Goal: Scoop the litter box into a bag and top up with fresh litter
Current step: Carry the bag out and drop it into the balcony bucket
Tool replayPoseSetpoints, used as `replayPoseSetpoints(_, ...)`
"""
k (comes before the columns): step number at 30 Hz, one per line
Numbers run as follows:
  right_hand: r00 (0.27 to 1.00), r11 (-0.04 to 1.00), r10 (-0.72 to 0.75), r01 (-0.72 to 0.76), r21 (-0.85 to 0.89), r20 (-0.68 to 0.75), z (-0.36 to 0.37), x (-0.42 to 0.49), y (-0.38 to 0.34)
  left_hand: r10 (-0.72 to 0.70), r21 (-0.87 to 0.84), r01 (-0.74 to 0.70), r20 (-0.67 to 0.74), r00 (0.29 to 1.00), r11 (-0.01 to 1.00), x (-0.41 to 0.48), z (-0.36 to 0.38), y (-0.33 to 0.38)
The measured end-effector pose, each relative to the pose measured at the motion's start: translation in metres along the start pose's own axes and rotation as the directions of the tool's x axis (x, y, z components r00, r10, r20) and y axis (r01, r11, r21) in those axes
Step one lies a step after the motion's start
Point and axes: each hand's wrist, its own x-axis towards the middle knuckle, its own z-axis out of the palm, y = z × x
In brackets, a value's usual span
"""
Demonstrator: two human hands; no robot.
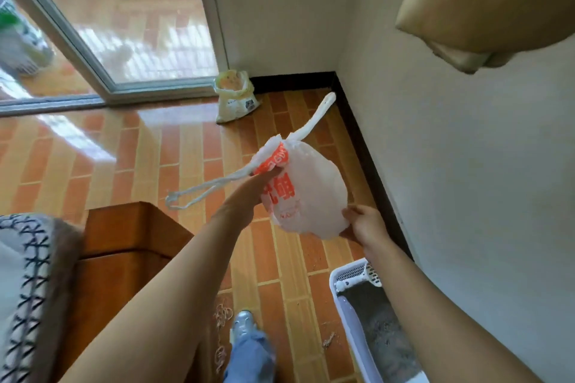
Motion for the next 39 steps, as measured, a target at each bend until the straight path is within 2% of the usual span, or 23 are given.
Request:
replayPoseSetpoints(9,0.995,0.981,-0.091,0.095,-0.169,0.035,0.084,-0.06,-0.155,0.041,0.02,-0.039,-0.129,0.991,0.999,-0.026,-0.098,0.147)
replayPoseSetpoints(16,0.984,0.97,-0.143,0.16,-0.181,0.103,0.146,-0.041,-0.237,0.047,0.023,-0.043,-0.235,0.971,0.999,-0.01,-0.172,0.221)
replayPoseSetpoints(24,0.939,0.916,-0.28,0.324,-0.237,0.2,0.212,0.01,-0.333,0.077,-0.047,-0.106,-0.416,0.906,0.993,0.031,-0.225,0.272)
replayPoseSetpoints(28,0.91,0.922,-0.271,0.339,-0.188,0.313,0.264,0.053,-0.377,0.081,-0.049,-0.127,-0.536,0.84,0.991,0.065,-0.265,0.291)
replayPoseSetpoints(32,0.847,0.909,-0.212,0.354,-0.22,0.487,0.32,0.098,-0.425,0.017,-0.103,-0.124,-0.699,0.715,0.987,0.107,-0.307,0.313)
replayPoseSetpoints(39,0.743,0.846,-0.167,0.446,-0.293,0.649,0.414,0.14,-0.507,-0.034,-0.154,-0.176,-0.837,0.546,0.972,0.142,-0.365,0.347)
